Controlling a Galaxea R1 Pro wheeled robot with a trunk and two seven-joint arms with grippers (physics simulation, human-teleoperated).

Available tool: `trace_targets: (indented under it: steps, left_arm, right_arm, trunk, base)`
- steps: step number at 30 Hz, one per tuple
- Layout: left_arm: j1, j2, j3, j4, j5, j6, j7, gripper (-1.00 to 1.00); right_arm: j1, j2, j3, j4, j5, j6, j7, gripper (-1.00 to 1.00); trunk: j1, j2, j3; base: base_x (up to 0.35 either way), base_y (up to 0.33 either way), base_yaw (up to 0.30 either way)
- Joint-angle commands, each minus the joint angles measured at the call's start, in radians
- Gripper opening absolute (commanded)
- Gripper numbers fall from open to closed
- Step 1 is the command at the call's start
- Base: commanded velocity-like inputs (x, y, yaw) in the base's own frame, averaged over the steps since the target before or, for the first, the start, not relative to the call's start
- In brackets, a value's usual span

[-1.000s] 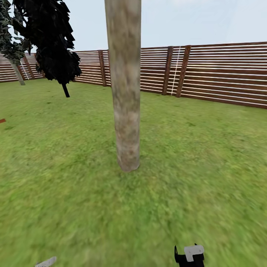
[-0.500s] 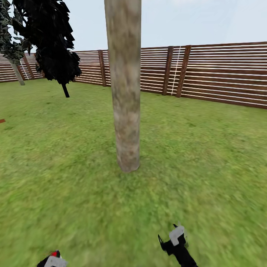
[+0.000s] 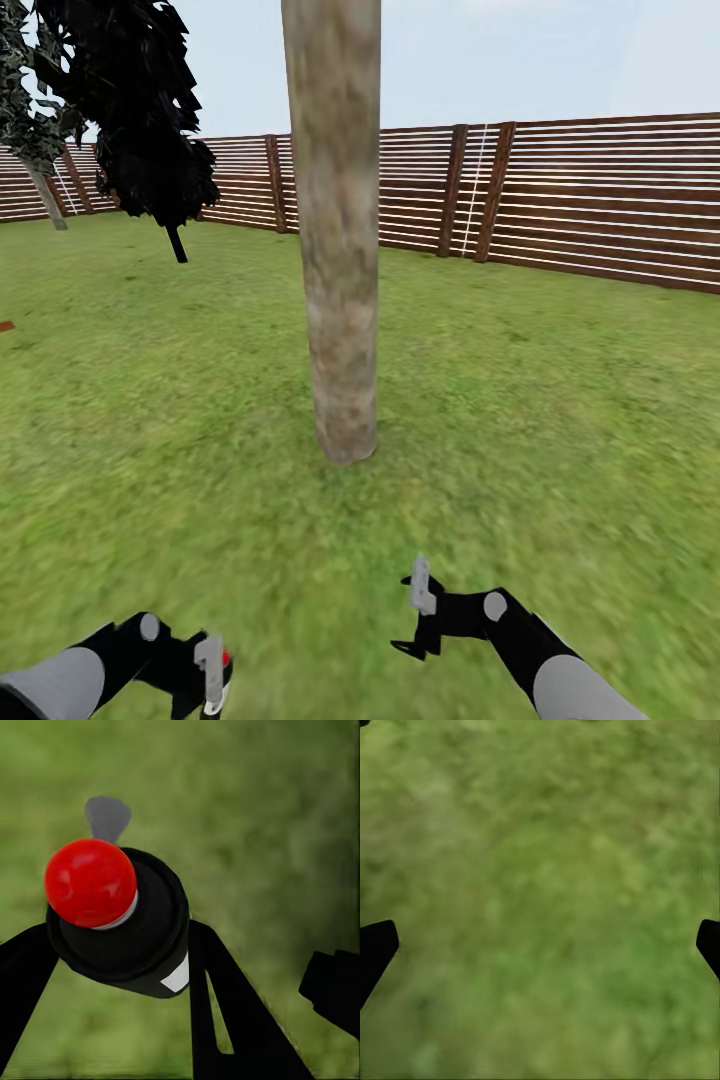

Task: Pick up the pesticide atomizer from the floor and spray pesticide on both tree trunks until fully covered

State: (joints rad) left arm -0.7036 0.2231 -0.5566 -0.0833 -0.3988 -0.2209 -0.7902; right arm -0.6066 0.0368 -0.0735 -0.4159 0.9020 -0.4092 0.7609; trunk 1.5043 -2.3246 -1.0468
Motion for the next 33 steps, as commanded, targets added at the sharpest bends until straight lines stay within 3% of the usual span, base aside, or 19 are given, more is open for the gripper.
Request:
trace_targets:
  steps: [1,3,5,8,9,10,11,15,19,22,30,33]
  left_arm:
    - [-0.001,-0.004,0.009,-0.002,-0.055,-0.004,-0.005,-1.00]
    - [-0.002,-0.012,0.010,-0.002,-0.091,-0.004,-0.007,-1.00]
    - [-0.002,-0.018,0.009,-0.002,-0.103,-0.004,-0.008,-1.00]
    - [-0.003,-0.037,0.007,-0.003,-0.113,-0.003,-0.009,-1.00]
    - [-0.005,-0.049,0.007,-0.003,-0.146,-0.003,-0.010,-1.00]
    - [-0.007,-0.064,0.007,-0.007,-0.168,-0.002,-0.024,-1.00]
    - [-0.008,-0.077,0.007,-0.069,-0.189,0.031,-0.045,-1.00]
    - [-0.008,-0.124,0.008,-0.102,-0.245,0.090,-0.071,-1.00]
    - [-0.010,-0.162,0.008,-0.118,-0.257,0.093,-0.073,-1.00]
    - [-0.010,-0.187,0.008,-0.123,-0.286,0.096,-0.073,-1.00]
    - [-0.020,-0.212,0.020,-0.185,-0.272,0.094,-0.071,-1.00]
    - [-0.019,-0.214,0.022,-0.189,-0.234,0.092,-0.069,-1.00]
  right_arm:
    - [-0.001,0.004,-0.008,-0.001,0.009,-0.005,0.008,1.00]
    - [-0.001,0.005,-0.008,-0.002,0.010,-0.004,0.012,1.00]
    - [-0.001,0.008,-0.007,-0.002,0.010,-0.004,0.016,1.00]
    - [-0.002,0.042,-0.006,-0.001,0.012,-0.003,0.018,1.00]
    - [-0.002,0.063,-0.006,-0.001,0.012,-0.003,0.018,-1.00]
    - [-0.002,0.069,-0.006,-0.002,0.014,-0.003,0.018,-1.00]
    - [-0.002,0.101,-0.006,0.001,0.017,-0.002,0.019,-1.00]
    - [-0.002,0.119,-0.005,0.001,0.017,-0.002,0.020,-1.00]
    - [-0.002,0.125,-0.005,0.000,0.017,-0.002,0.020,-1.00]
    - [-0.002,0.136,-0.005,0.003,0.017,-0.002,0.019,-1.00]
    - [-0.002,0.138,-0.005,0.006,0.017,-0.002,0.018,-1.00]
    - [-0.002,0.138,-0.005,0.006,0.017,-0.002,0.018,-1.00]
  trunk:
    - [0.000,0.000,-0.001]
    - [0.000,0.000,-0.001]
    - [0.000,0.000,-0.001]
    - [0.000,0.000,-0.001]
    - [0.000,0.000,-0.001]
    - [0.000,0.000,-0.001]
    - [0.000,0.000,-0.001]
    - [0.000,0.000,-0.001]
    - [0.000,0.000,-0.001]
    - [0.000,0.000,-0.001]
    - [0.000,0.000,-0.001]
    - [0.000,0.000,-0.001]
  base:
    - [0.000,0.000,0.000]
    - [0.000,0.000,0.000]
    - [0.000,0.000,0.000]
    - [0.000,0.000,0.000]
    - [0.000,0.000,0.000]
    - [0.000,0.000,0.000]
    - [0.000,0.000,0.000]
    - [0.000,0.000,0.000]
    - [0.000,0.000,0.000]
    - [0.000,0.000,0.000]
    - [0.000,0.000,0.000]
    - [0.000,0.000,0.000]
